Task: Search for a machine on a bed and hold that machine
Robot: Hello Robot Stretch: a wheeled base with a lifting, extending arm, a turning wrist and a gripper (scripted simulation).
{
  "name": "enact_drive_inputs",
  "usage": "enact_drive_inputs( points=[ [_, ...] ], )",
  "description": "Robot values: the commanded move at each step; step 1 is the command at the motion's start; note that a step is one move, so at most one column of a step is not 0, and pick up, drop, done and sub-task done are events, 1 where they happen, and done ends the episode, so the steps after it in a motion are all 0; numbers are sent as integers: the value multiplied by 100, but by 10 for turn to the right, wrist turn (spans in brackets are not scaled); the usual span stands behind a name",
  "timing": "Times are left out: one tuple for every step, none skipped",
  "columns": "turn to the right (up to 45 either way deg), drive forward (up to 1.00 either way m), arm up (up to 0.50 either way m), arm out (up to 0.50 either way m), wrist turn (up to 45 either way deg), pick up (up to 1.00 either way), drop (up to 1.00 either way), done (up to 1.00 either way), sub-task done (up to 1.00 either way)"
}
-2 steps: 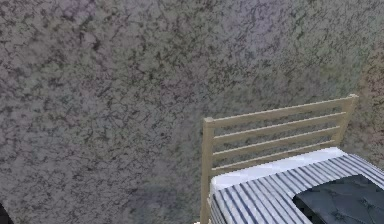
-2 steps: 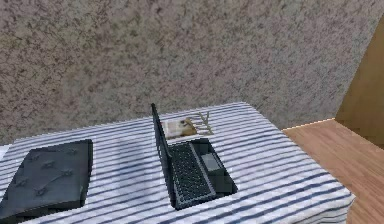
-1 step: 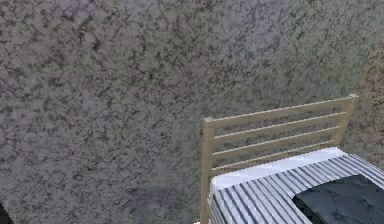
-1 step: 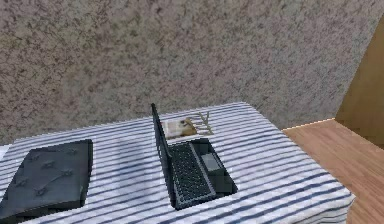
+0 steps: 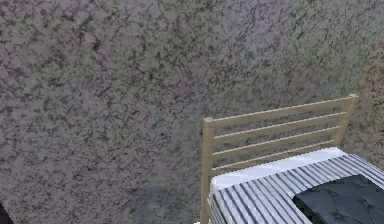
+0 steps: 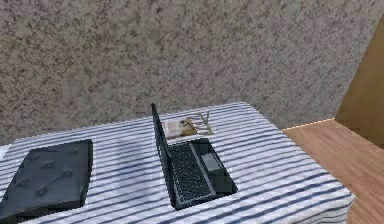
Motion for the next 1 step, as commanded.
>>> enact_drive_inputs(
  points=[
    [0, 0, 0, 26, 0, 0, 0, 0, 0]
  ],
)
